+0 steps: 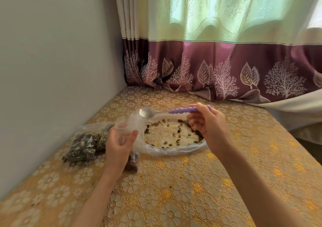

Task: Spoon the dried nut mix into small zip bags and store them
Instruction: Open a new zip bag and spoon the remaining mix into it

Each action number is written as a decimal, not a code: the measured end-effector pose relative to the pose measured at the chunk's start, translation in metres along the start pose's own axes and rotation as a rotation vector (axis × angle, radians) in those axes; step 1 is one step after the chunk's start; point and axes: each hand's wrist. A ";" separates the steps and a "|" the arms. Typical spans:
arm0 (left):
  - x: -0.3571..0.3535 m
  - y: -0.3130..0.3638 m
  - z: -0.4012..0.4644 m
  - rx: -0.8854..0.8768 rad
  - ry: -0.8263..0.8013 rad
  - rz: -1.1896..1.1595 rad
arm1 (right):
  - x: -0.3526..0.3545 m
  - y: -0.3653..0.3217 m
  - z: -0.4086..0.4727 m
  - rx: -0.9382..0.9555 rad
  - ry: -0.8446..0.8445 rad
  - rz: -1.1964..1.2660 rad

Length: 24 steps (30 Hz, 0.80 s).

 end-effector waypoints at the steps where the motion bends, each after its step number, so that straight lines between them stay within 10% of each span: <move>1: 0.000 0.002 -0.001 0.003 -0.006 -0.015 | 0.009 0.003 -0.001 0.000 0.074 -0.015; 24: -0.019 -0.011 -0.016 0.048 -0.267 0.314 | 0.079 0.047 -0.024 0.261 0.573 -0.521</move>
Point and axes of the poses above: each hand's wrist, its own z-axis towards the middle knuckle, its own x-axis out of the back of the hand, y = z × x, and after that the axes turned 6 degrees about x, right-handed
